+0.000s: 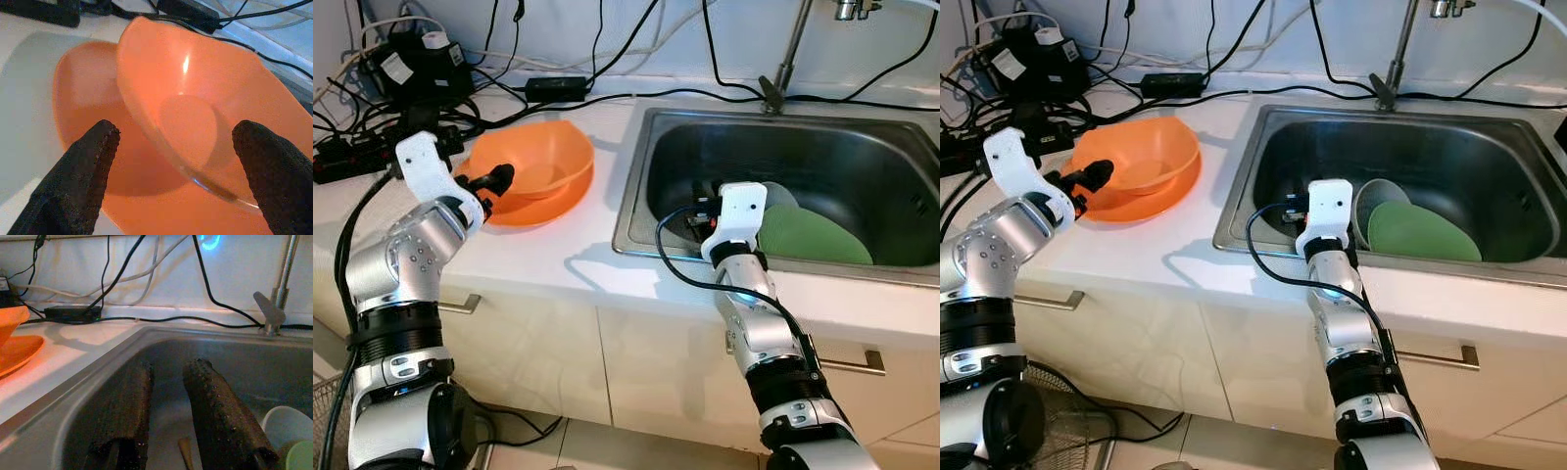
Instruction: Kitchen organization
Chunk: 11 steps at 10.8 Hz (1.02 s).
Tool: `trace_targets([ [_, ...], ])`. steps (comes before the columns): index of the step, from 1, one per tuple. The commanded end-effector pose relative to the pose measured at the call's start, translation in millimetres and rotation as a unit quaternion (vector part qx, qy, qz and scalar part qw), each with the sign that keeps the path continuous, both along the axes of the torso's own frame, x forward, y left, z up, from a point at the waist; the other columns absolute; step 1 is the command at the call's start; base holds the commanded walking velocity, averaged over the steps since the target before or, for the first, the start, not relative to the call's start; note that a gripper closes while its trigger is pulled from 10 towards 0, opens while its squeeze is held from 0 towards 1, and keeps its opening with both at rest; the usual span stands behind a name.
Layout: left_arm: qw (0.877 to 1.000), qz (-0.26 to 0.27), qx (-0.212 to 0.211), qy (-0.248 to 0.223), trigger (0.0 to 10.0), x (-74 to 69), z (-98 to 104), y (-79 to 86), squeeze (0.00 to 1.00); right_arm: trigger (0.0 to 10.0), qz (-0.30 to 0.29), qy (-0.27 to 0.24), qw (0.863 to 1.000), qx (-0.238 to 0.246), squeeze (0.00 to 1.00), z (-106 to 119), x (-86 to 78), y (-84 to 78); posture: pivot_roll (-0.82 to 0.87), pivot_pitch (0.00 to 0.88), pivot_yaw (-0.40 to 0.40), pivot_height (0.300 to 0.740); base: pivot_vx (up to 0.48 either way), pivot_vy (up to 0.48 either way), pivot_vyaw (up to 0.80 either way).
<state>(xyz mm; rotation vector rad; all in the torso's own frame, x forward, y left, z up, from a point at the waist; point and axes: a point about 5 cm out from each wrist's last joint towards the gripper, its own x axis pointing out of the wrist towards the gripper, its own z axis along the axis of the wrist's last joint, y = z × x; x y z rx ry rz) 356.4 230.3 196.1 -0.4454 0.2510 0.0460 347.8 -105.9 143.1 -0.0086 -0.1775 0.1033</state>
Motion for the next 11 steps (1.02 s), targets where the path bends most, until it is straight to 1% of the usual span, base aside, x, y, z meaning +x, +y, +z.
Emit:
trace_targets([
  [1,1.0,-0.005,-0.02,0.009,10.0,2.7,-0.3,-3.7,0.0,10.0,0.002,-0.005,1.0,0.006,0.0,4.0,2.5,2.7,0.09,0.0,0.088,0.74,0.0,0.0,0.0],
  [3,0.999,-0.012,-0.044,0.027,10.0,2.9,-10.1,-11.7,0.0,10.0,0.0,-0.005,1.0,0.007,0.0,3.9,2.7,2.3,0.09,0.0,0.091,0.74,0.0,0.0,0.0],
  [4,0.997,-0.024,-0.056,0.041,10.0,2.4,-20.8,-21.5,0.0,10.0,0.0,-0.004,1.0,0.007,0.0,2.9,2.4,2.7,0.09,0.0,0.091,0.74,0.0,0.0,0.0],
  [5,0.997,-0.03,-0.061,0.043,10.0,2.2,-23.6,-27.0,0.0,10.0,0.001,-0.004,1.0,0.008,0.0,2.9,2.1,3.7,0.09,0.0,0.092,0.74,0.0,0.0,0.0],
  [6,0.997,-0.032,-0.065,0.042,7.3,2.8,-23.2,-30.2,0.0,10.0,0.001,-0.005,1.0,0.01,0.0,3.1,1.9,4.6,0.09,0.0,0.092,0.74,0.0,0.0,0.0],
  [7,0.997,-0.031,-0.063,0.04,0.4,3.4,-22.3,-30.6,0.0,10.0,0.0,-0.004,1.0,0.011,0.0,2.7,1.5,4.7,0.09,0.0,0.093,0.74,0.0,0.0,0.0],
  [8,0.997,-0.031,-0.063,0.038,0.0,3.6,-21.9,-30.6,0.0,10.0,0.0,-0.004,1.0,0.011,0.0,2.2,1.1,4.4,0.09,0.0,0.093,0.74,0.0,0.0,0.0],
  [11,0.998,-0.006,-0.054,0.021,0.0,5.3,-16.5,-26.7,0.0,10.0,-0.004,-0.004,1.0,0.011,0.0,3.4,2.4,2.2,0.09,0.0,0.081,0.74,0.0,0.0,0.0],
])
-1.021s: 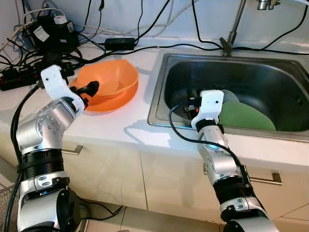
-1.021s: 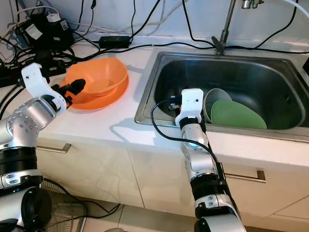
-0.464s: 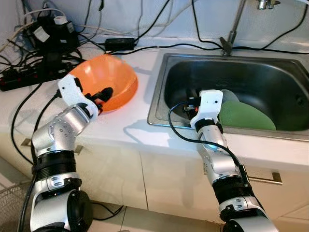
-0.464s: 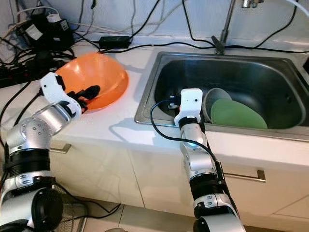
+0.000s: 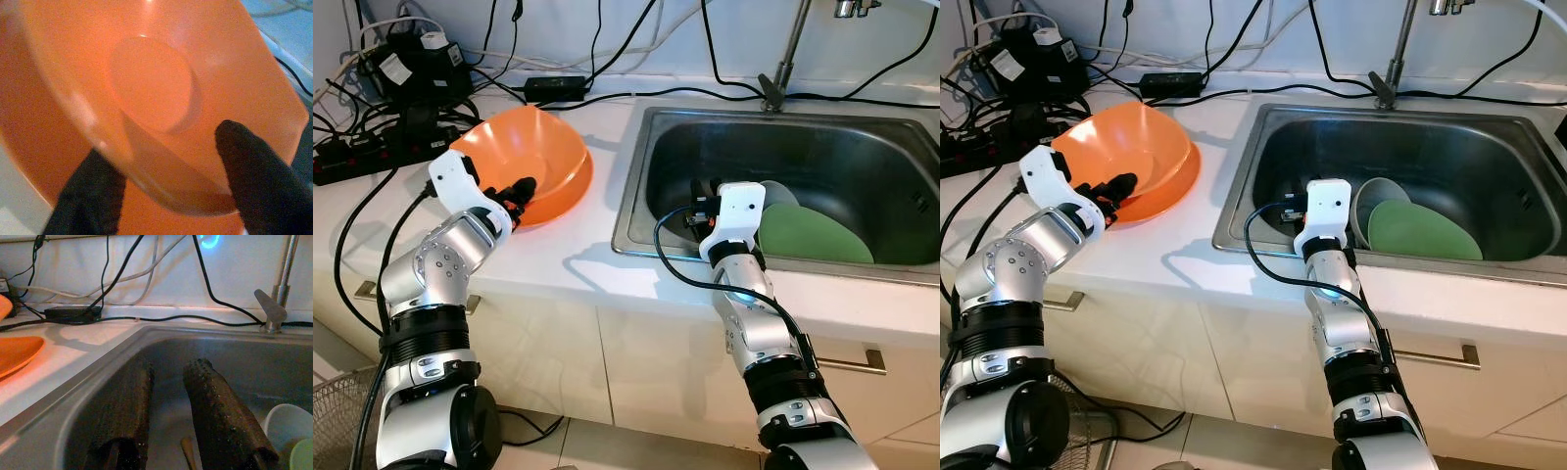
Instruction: Kitchen organization
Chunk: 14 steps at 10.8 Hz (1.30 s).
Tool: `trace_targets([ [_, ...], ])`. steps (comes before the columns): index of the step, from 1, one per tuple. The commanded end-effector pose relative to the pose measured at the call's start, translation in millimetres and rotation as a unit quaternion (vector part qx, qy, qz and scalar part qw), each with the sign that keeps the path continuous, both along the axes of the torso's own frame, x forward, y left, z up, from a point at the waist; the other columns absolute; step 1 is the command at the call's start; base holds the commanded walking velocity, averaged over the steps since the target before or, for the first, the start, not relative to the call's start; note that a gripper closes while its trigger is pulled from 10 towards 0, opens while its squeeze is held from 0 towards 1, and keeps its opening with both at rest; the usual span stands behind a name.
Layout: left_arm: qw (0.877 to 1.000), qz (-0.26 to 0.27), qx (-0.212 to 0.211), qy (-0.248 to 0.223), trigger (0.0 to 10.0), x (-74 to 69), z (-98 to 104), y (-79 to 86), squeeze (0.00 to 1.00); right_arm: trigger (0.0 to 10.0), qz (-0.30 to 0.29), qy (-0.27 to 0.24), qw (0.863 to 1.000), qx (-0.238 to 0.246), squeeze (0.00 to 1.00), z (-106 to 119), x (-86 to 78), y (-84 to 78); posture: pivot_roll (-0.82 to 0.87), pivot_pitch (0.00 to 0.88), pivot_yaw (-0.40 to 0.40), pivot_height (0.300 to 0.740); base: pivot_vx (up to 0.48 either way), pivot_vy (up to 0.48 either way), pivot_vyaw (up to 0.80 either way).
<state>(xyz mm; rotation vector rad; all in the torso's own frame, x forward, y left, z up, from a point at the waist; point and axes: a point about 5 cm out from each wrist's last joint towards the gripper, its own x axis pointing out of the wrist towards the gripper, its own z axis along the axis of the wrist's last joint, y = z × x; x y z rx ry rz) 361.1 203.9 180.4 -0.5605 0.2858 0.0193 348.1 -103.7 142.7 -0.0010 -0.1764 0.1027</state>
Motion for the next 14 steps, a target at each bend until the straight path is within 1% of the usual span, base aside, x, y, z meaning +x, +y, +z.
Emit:
trace_targets([
  [1,1.0,0.014,0.004,0.003,0.0,0.2,-0.1,2.7,0.0,10.0,-0.004,-0.005,1.0,0.008,0.0,3.9,2.0,0.6,0.09,0.0,0.081,0.74,0.0,0.0,0.0],
  [5,1.0,0.02,0.011,0.002,0.0,-0.4,-0.2,3.7,0.0,10.0,-0.003,-0.003,1.0,0.007,0.0,4.6,2.8,0.4,0.1,0.0,0.074,0.74,0.0,0.0,0.0],
  [8,1.0,0.024,0.004,0.004,0.0,-1.5,-3.1,2.6,0.0,10.0,-0.001,-0.002,1.0,0.01,0.0,4.5,3.0,2.8,0.1,0.0,0.072,0.74,0.0,0.0,0.0],
  [11,0.999,0.033,-0.014,-0.037,0.0,-0.2,6.7,-0.7,0.0,10.0,0.001,-0.002,1.0,0.01,0.0,5.0,3.7,4.0,0.1,0.0,0.073,0.74,0.0,0.0,0.0],
  [12,0.997,0.038,-0.033,-0.049,0.0,-0.2,10.2,-2.4,0.0,10.0,0.001,-0.003,1.0,0.01,0.0,5.5,4.0,4.0,0.1,0.0,0.073,0.74,0.0,0.0,0.0],
  [14,0.994,0.058,-0.048,-0.085,0.0,0.8,19.9,-0.2,0.0,10.0,0.002,-0.003,1.0,0.01,0.0,5.6,4.3,3.6,0.1,0.0,0.072,0.74,0.0,0.0,0.0],
])
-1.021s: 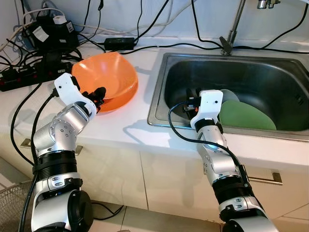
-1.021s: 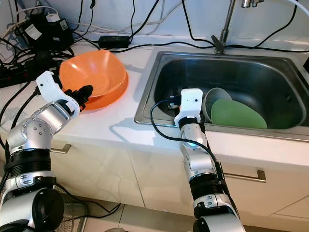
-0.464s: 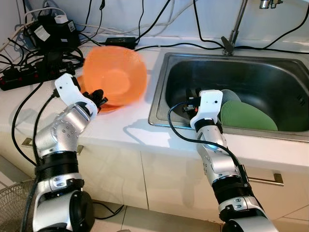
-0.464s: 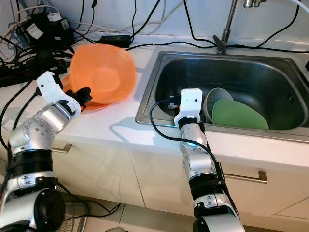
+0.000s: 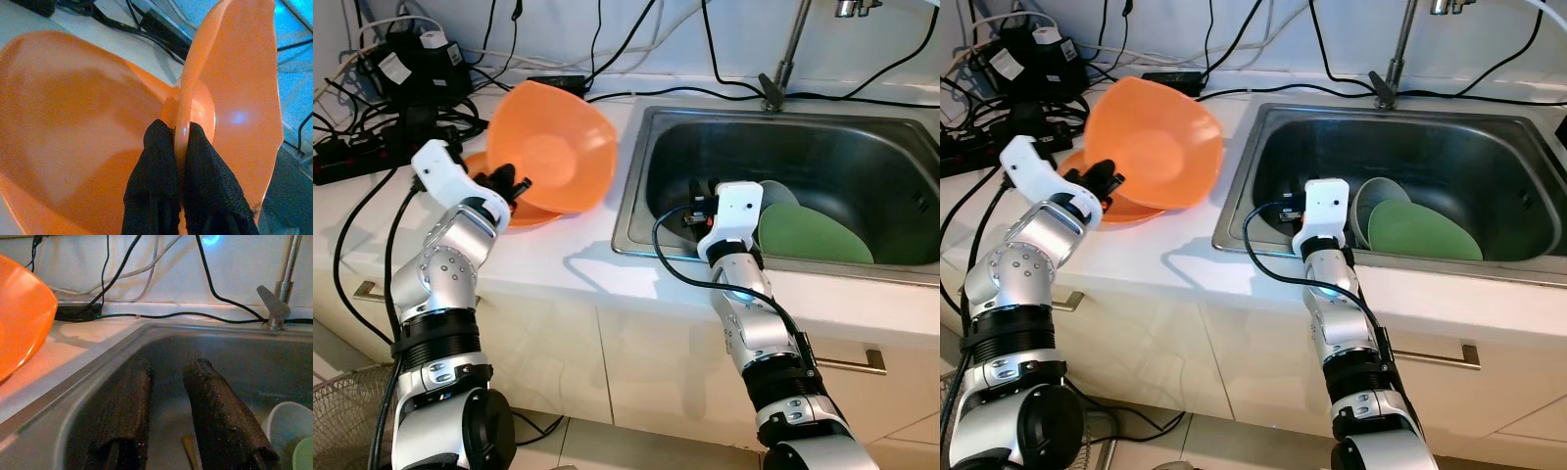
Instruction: Kitchen organization
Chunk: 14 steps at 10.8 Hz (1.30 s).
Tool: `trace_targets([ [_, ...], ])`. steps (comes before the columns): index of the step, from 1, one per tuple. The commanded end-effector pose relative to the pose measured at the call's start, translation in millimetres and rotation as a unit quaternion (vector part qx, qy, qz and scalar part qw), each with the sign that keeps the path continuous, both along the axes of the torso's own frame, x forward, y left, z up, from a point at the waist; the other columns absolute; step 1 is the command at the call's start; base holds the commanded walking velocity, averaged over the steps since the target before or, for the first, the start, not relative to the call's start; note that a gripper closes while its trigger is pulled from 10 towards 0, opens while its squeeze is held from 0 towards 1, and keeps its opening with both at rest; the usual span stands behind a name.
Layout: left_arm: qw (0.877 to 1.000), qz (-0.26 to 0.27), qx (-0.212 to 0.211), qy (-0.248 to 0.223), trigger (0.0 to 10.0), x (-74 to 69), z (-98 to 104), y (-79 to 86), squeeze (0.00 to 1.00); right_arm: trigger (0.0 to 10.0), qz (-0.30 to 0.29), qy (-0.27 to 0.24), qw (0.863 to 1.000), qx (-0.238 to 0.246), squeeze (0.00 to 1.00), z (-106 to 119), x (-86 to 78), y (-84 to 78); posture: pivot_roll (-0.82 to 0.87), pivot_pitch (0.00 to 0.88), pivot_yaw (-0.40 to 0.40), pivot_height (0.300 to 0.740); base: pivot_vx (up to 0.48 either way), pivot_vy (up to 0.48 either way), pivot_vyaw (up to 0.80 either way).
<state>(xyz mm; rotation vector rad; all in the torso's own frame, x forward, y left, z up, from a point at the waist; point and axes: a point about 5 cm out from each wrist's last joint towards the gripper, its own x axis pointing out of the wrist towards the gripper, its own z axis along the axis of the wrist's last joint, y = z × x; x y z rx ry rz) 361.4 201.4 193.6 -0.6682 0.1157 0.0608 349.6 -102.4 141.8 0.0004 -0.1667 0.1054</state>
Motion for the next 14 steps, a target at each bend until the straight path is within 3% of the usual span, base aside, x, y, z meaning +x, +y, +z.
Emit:
trace_targets([
  [1,0.999,0.017,-0.012,-0.029,0.0,0.6,11.1,3.3,0.0,10.0,0.001,-0.008,1.0,0.01,0.0,6.9,3.2,2.7,0.1,0.0,0.07,0.74,0.0,0.0,0.0],
  [4,0.994,0.043,-0.034,-0.093,0.0,-2.2,25.2,6.9,0.0,10.0,0.004,-0.01,1.0,0.009,0.0,7.7,3.9,3.3,0.1,0.0,0.067,0.74,0.0,0.0,0.0],
  [6,0.984,0.025,-0.01,-0.175,10.0,-8.1,41.7,-8.5,0.0,10.0,-0.002,-0.02,1.0,0.007,0.0,12.2,5.6,-2.3,0.09,0.0,0.066,0.74,0.0,0.0,0.0],
  [7,0.983,0.005,-0.003,-0.183,10.0,-8.7,42.3,-19.2,0.0,10.0,-0.004,-0.028,1.0,0.008,1.0,17.6,7.1,-5.9,0.09,0.0,0.067,0.74,0.0,0.0,0.0],
  [10,0.981,-0.037,0.013,-0.192,10.0,-10.2,38.5,-47.2,0.0,10.0,-0.003,-0.067,0.997,0.026,1.0,46.7,13.3,-15.7,0.08,0.0,0.071,0.74,0.0,0.0,0.0],
  [12,0.979,-0.05,0.025,-0.194,10.0,-11.2,36.9,-56.1,0.0,10.0,-0.001,-0.084,0.996,0.033,1.0,61.6,14.8,-19.9,0.08,0.0,0.073,0.74,0.0,0.0,0.0],
  [13,0.979,-0.059,0.031,-0.194,10.0,-11.2,35.6,-61.4,0.0,10.0,0.015,-0.079,0.994,0.068,0.0,73.4,16.1,-19.5,0.08,0.0,0.079,0.74,0.0,0.0,0.0],
  [14,0.978,-0.062,0.03,-0.195,10.0,-10.8,35.7,-63.2,0.0,10.0,0.028,-0.06,0.99,0.127,0.0,76.4,17.1,-17.5,0.08,0.0,0.08,0.74,0.0,0.0,0.0],
])
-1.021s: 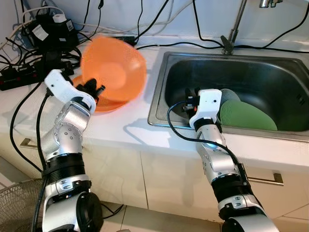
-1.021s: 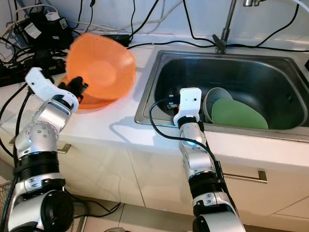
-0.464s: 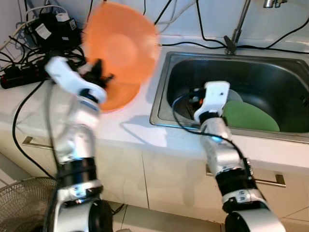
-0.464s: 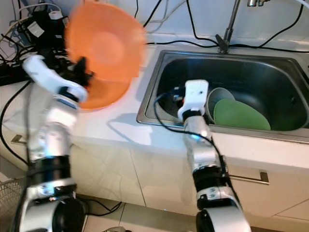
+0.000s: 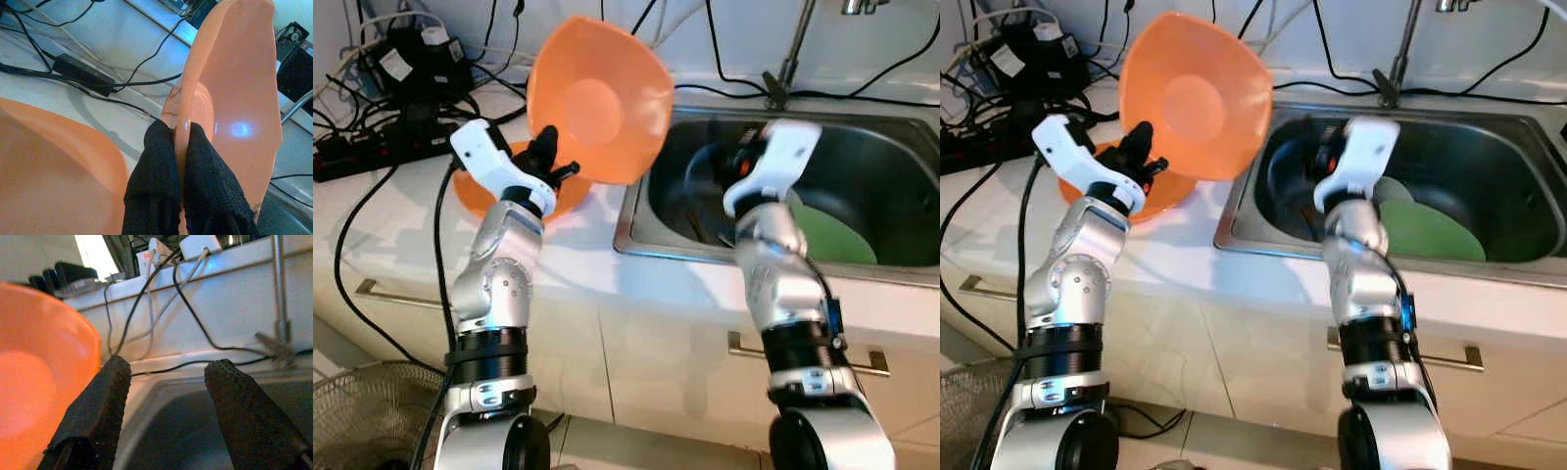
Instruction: Kitchen organization
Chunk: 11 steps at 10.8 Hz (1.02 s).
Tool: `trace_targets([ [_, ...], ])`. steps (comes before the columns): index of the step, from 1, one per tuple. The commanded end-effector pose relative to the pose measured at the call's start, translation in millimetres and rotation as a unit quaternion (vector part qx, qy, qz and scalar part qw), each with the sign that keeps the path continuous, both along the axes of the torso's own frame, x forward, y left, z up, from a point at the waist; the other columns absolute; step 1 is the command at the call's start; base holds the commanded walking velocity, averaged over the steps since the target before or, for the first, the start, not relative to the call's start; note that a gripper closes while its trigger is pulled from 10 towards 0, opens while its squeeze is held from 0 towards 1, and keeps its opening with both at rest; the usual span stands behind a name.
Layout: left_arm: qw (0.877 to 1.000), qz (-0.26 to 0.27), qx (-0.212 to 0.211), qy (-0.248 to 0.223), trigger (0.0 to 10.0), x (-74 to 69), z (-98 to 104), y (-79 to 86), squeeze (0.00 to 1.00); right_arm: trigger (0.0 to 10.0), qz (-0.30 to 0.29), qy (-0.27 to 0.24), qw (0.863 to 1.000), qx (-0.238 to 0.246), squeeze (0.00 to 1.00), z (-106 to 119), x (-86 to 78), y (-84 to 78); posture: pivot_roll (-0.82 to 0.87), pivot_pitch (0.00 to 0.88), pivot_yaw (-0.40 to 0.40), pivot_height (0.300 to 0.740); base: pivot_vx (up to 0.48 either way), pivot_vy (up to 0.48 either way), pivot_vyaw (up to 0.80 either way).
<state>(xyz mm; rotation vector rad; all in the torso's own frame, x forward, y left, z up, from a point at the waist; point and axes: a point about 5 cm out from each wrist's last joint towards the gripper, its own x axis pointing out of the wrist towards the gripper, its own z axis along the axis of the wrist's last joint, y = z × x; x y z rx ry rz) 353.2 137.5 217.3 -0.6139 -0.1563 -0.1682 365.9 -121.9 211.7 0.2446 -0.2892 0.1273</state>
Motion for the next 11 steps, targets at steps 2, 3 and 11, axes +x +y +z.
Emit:
trace_targets([
  [2,0.999,-0.001,0.002,-0.041,10.0,-2.3,14.1,-0.6,0.0,10.0,0.026,0.005,0.999,0.035,0.0,7.8,1.1,4.5,0.08,0.0,0.081,0.74,0.0,0.0,0.0],
  [3,0.998,-0.007,-0.014,-0.06,10.0,-4.0,18.8,-2.0,0.0,10.0,0.044,0.023,0.997,0.055,0.0,4.6,0.9,7.9,0.08,0.0,0.082,0.74,0.0,0.0,0.0],
  [11,0.992,-0.036,-0.012,-0.118,10.0,-12.5,32.1,-13.1,0.0,10.0,0.092,0.076,0.988,0.095,0.0,-5.5,-2.2,12.1,0.08,0.0,0.08,0.74,0.0,0.0,0.0],
])
